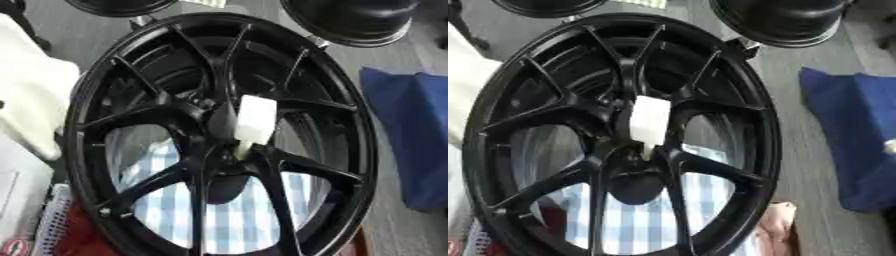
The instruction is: Pull the pin out of the wheel hub.
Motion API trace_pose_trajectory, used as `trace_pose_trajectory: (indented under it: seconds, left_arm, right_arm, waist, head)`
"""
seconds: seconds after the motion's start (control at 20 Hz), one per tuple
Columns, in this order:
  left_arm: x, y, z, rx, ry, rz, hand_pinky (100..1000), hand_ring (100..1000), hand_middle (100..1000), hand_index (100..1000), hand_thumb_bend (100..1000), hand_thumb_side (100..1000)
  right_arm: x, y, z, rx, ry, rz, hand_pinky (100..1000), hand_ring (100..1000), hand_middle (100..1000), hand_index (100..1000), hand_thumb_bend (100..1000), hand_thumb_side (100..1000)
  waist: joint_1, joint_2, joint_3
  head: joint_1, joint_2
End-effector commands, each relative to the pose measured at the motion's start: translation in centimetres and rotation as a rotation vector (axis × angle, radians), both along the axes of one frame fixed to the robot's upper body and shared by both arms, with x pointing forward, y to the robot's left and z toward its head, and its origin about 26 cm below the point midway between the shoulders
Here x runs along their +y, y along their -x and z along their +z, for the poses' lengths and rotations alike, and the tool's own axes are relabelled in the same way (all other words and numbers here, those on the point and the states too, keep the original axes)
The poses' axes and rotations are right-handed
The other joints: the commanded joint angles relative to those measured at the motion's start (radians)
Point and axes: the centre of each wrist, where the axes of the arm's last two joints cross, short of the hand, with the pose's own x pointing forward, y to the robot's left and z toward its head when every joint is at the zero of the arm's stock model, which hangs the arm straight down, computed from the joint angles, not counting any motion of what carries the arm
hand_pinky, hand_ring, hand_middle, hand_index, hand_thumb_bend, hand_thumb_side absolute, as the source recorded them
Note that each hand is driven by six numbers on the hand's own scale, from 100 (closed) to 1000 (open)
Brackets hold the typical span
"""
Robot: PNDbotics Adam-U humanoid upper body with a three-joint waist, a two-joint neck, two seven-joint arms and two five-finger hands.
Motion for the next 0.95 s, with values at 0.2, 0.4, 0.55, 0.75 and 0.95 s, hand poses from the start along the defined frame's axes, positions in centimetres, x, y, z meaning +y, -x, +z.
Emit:
trace_pose_trajectory:
  seconds: [0.2,0.4,0.55,0.75,0.95]
  left_arm:
    - [0.1,0.3,0.7,-0.025,-0.017,0.000,645,704,625,725,106,762]
    - [0.1,0.3,0.8,-0.027,-0.016,-0.005,645,703,624,725,106,763]
    - [0.0,0.2,0.9,-0.030,-0.020,-0.012,646,703,624,725,106,760]
    - [-0.2,0.1,1.2,-0.040,-0.031,-0.026,646,703,624,725,106,756]
    - [-0.2,0.0,1.5,-0.049,-0.046,-0.032,646,703,625,726,107,750]
  right_arm:
    - [0.4,-0.2,2.3,-0.064,-0.017,-0.153,883,828,596,728,100,368]
    - [3.3,-0.7,4.0,-0.171,-0.011,0.016,889,808,576,716,100,488]
    - [6.1,-1.0,5.5,-0.256,-0.016,0.191,890,804,572,710,100,524]
    - [9.5,-1.5,6.9,-0.336,-0.021,0.382,905,802,571,704,100,528]
    - [11.7,-2.5,7.1,-0.400,-0.031,0.515,896,800,572,704,100,525]
  waist:
    - [-0.001,-0.021,-0.003]
    - [-0.001,-0.019,0.000]
    - [-0.001,-0.019,0.002]
    - [0.001,-0.020,0.002]
    - [0.005,-0.018,0.005]
  head:
    - [0.001,-0.005]
    - [-0.001,-0.006]
    - [-0.002,-0.002]
    - [-0.003,0.005]
    - [-0.006,0.005]
